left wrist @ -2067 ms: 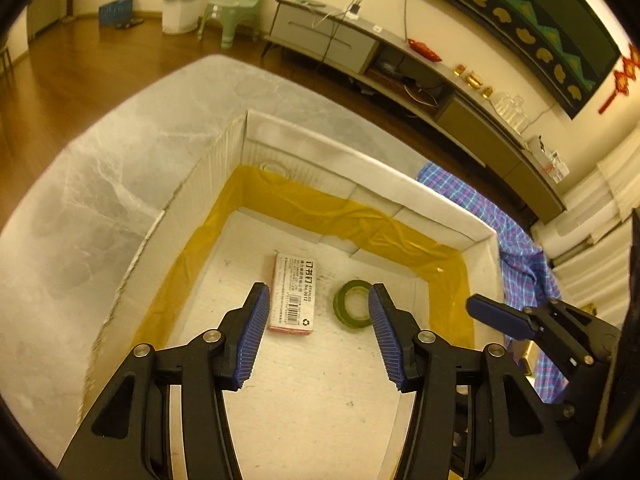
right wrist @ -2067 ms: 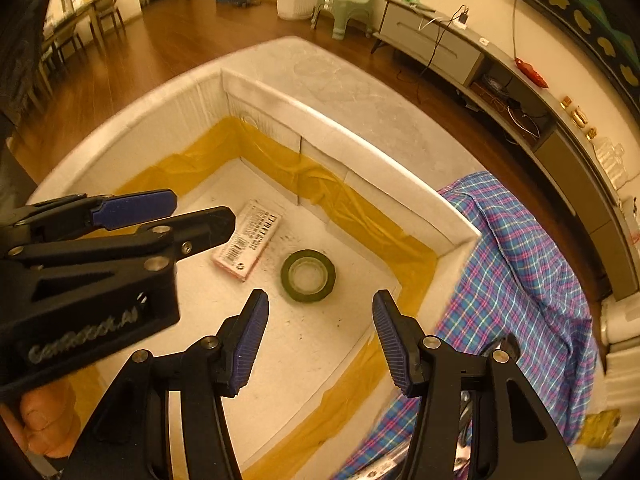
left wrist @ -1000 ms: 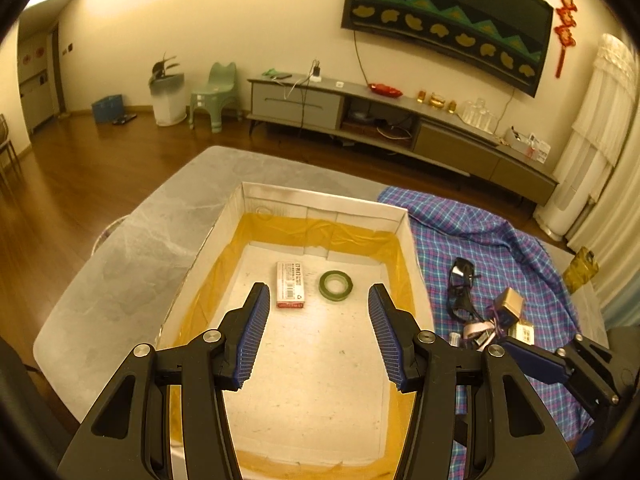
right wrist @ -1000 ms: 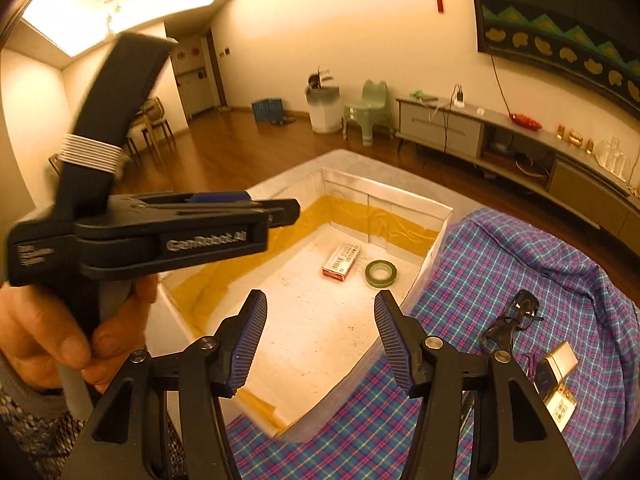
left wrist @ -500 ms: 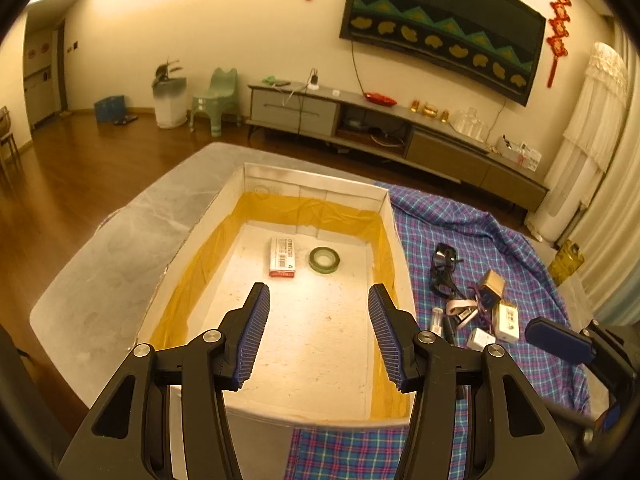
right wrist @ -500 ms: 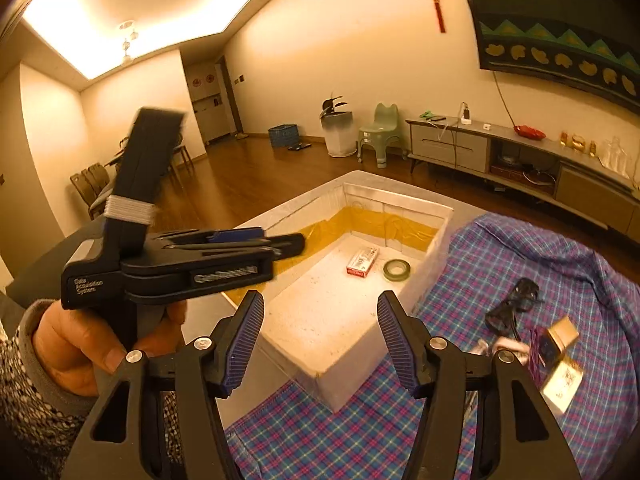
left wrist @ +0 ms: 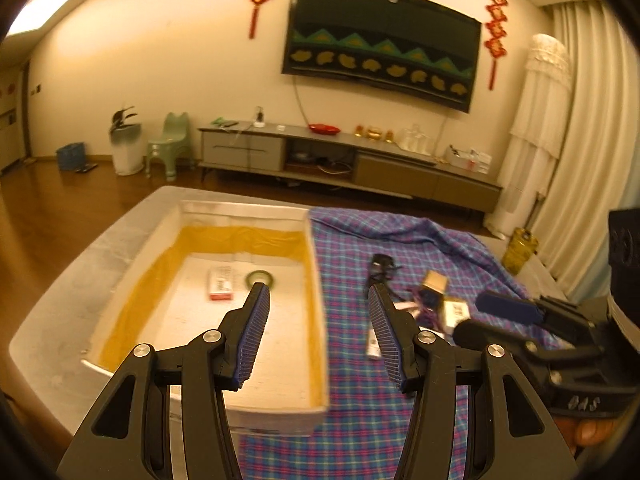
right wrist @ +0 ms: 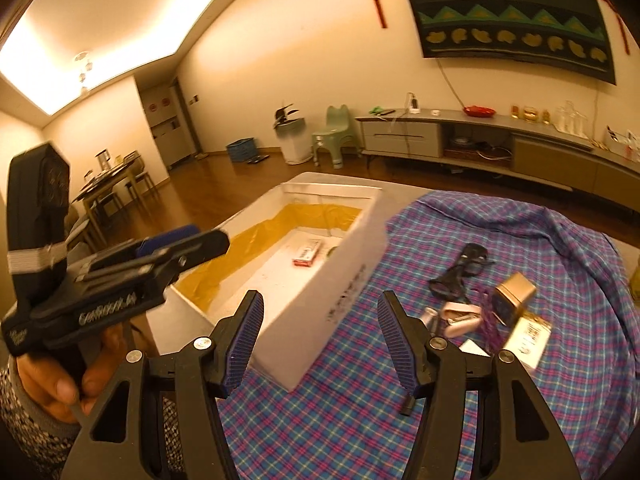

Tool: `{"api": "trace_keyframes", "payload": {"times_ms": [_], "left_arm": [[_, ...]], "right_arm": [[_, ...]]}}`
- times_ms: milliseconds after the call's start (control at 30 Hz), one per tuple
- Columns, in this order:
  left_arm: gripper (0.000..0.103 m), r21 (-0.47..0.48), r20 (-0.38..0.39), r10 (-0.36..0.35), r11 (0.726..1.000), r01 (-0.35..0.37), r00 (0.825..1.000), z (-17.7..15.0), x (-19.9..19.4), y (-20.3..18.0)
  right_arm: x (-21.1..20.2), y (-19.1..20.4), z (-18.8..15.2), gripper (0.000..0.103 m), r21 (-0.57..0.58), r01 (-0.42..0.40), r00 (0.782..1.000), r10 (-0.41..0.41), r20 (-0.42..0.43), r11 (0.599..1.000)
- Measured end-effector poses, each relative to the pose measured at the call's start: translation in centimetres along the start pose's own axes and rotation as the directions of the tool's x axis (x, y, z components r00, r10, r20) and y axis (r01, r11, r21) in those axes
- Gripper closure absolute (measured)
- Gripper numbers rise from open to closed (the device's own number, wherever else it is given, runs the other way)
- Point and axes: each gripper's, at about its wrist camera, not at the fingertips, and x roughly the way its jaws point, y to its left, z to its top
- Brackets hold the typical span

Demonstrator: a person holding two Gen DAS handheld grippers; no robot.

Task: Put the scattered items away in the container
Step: 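Move both open grippers back over the remaining items on the bed, then grasp the black marker with the left gripper while the right gripper grasps the white charger plug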

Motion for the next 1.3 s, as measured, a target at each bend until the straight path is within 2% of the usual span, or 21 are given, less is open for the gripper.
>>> {"api": "trace_keyframes", "payload": {"times_ms": [167,300,433,533,567,633,700,767,800,900,1000,1067,1200,1233,1300], "left_arm": [[0.049,0.066,-0.033,-0.047,0.997,0.049,0.998,-1.0,1.5,-3.1],[0.049,0.116,-0.093,-0.062,0.991,0.073,0.994,-1.9,3.9,-5.6],[0.049,0.145,-0.168,-0.071,0.985,0.096,0.983,-3.5,6.9,-7.6],[0.049,0.138,-0.237,-0.085,0.983,0.121,0.968,-4.8,9.3,-8.4],[0.049,0.126,-0.252,-0.107,0.982,0.142,0.962,-5.1,9.9,-8.5],[0.049,0.116,-0.293,-0.090,0.985,0.129,0.952,-5.9,11.6,-8.7],[0.049,0.068,-0.331,-0.125,0.985,0.156,0.935,-6.4,13.0,-8.4],[0.049,0.055,-0.347,-0.108,0.989,0.135,0.932,-6.9,14.3,-8.1],[0.049,0.038,-0.368,-0.103,0.991,0.125,0.924,-7.1,15.0,-7.9],[0.049,-0.040,-0.400,-0.152,0.988,0.149,0.904,-7.5,16.3,-7.2],[0.049,-0.080,-0.412,-0.174,0.985,0.155,0.895,-7.7,17.1,-6.9],[0.049,-0.085,-0.412,-0.181,0.983,0.161,0.893,-7.6,17.5,-7.0],[0.049,-0.076,-0.432,-0.193,0.981,0.177,0.881,-7.9,18.9,-7.8],[0.049,-0.073,-0.441,-0.194,0.981,0.180,0.877,-8.1,19.4,-8.0],[0.049,-0.064,-0.450,-0.187,0.982,0.177,0.873,-8.2,20.1,-8.5]], "right_arm": [[-1.3,-3.0,0.1,0.042,0.055,0.031,0.999,-0.032,0.025,0.998],[-1.7,-5.8,-0.1,0.042,0.103,0.088,0.996,-0.091,0.024,0.991],[-0.2,-9.0,-1.3,0.042,0.143,0.172,0.984,-0.165,-0.062,0.975],[1.9,-11.5,-2.9,0.042,0.154,0.205,0.972,-0.182,-0.150,0.967],[2.7,-12.2,-3.4,0.042,0.154,0.204,0.968,-0.177,-0.177,0.967],[4.2,-13.4,-4.2,0.042,0.146,0.204,0.960,-0.168,-0.223,0.968],[5.7,-14.2,-4.8,0.046,0.117,0.183,0.955,-0.148,-0.257,0.976],[6.9,-14.6,-4.9,0.048,0.076,0.173,0.952,-0.147,-0.268,0.982],[7.4,-14.6,-4.8,0.048,0.049,0.164,0.952,-0.145,-0.270,0.985],[8.7,-14.0,-4.6,0.050,-0.055,0.118,0.954,-0.128,-0.270,0.992],[10.5,-13.7,-4.9,0.055,-0.166,0.071,0.953,-0.117,-0.281,0.984],[11.6,-13.8,-5.4,0.063,-0.204,0.058,0.948,-0.118,-0.297,0.977],[13.8,-15.1,-6.7,0.064,-0.200,0.038,0.935,-0.105,-0.339,0.979],[14.0,-15.2,-6.9,0.065,-0.208,0.038,0.937,-0.107,-0.332,0.977],[14.2,-15.6,-6.8,0.071,-0.189,0.036,0.933,-0.101,-0.346,0.981]]}}
